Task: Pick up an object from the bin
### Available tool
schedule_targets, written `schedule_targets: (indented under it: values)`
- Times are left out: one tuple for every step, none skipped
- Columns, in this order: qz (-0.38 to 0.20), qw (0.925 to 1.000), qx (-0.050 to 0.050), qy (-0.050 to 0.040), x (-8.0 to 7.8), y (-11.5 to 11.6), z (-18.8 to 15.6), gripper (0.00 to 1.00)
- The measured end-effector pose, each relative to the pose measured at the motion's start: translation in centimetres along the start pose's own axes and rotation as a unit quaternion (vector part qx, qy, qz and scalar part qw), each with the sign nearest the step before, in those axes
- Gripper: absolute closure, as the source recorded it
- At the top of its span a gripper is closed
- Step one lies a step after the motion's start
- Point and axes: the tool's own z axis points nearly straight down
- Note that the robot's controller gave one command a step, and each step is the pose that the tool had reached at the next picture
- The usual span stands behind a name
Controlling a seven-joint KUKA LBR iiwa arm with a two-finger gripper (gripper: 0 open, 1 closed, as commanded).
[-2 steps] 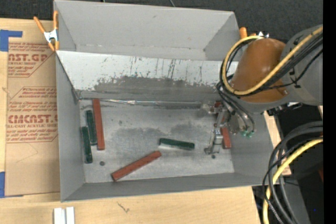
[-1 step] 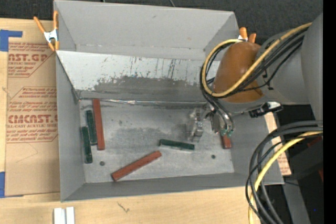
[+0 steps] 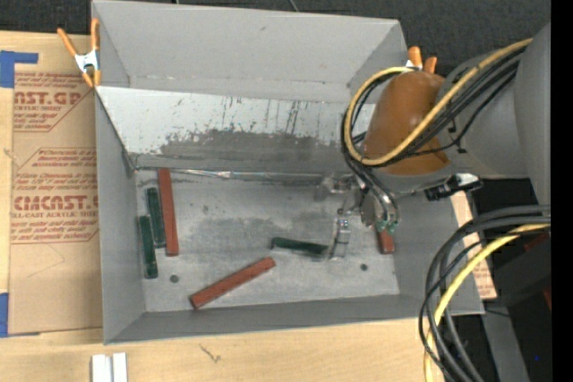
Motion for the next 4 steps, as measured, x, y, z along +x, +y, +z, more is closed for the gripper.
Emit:
schedule_targets:
  values:
    - [0.000, 1.0000, 0.000, 0.0000, 0.0, 0.0, 0.0, 0.00]
    - [0.050, 0.9987, -0.001, 0.0012, 4.8, 5.6, 1.5, 1.00]
    - [0.051, 0.9987, -0.001, 0.0010, 4.8, 5.6, 1.5, 1.00]
    - [0.066, 0.9978, -0.001, -0.0019, 4.0, 7.1, -14.4, 1.00]
